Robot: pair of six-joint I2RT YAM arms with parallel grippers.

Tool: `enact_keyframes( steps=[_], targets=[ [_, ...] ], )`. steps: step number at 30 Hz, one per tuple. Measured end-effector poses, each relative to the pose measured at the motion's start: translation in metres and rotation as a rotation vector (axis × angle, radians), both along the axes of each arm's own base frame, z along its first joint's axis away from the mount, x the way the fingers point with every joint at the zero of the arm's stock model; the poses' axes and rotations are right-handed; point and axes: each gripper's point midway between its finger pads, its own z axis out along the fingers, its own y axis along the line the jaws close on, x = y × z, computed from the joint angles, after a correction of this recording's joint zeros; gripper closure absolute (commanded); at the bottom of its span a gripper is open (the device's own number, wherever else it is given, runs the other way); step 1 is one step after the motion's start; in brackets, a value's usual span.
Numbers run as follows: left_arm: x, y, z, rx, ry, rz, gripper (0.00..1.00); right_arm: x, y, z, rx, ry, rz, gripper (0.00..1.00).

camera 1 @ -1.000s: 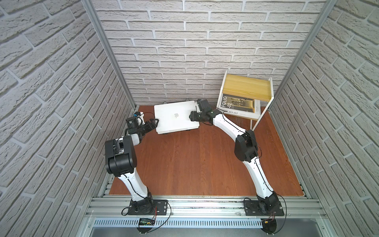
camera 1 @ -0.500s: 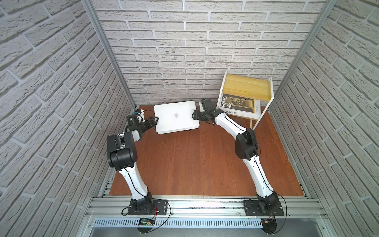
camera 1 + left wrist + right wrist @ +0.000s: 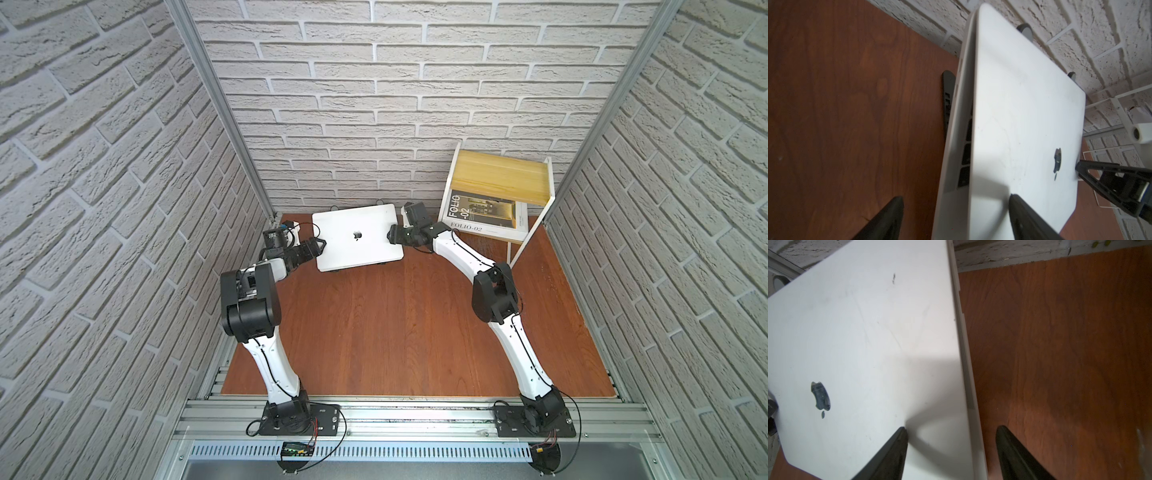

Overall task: Close the laptop lid and set it aside
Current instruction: Close the lid of the laptop.

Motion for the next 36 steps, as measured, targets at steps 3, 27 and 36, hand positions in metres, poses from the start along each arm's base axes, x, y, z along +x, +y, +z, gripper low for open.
enact_keyframes(
  steps=[3, 27, 36],
  targets=[
    [-0.004, 0.0, -0.008, 0.009, 0.034, 0.001, 0.2, -0.001, -0.002, -0.013, -0.028, 0.016, -0.012, 0.27],
    [0.013, -0.017, 0.011, -0.102, -0.025, -0.116, 0.27, -0.002, 0.029, -0.025, 0.201, 0.103, 0.149, 0.28],
    [0.02, -0.015, 0.008, -0.11, -0.029, -0.129, 0.47, -0.001, 0.029, -0.022, 0.273, 0.13, 0.178, 0.38]
  ],
)
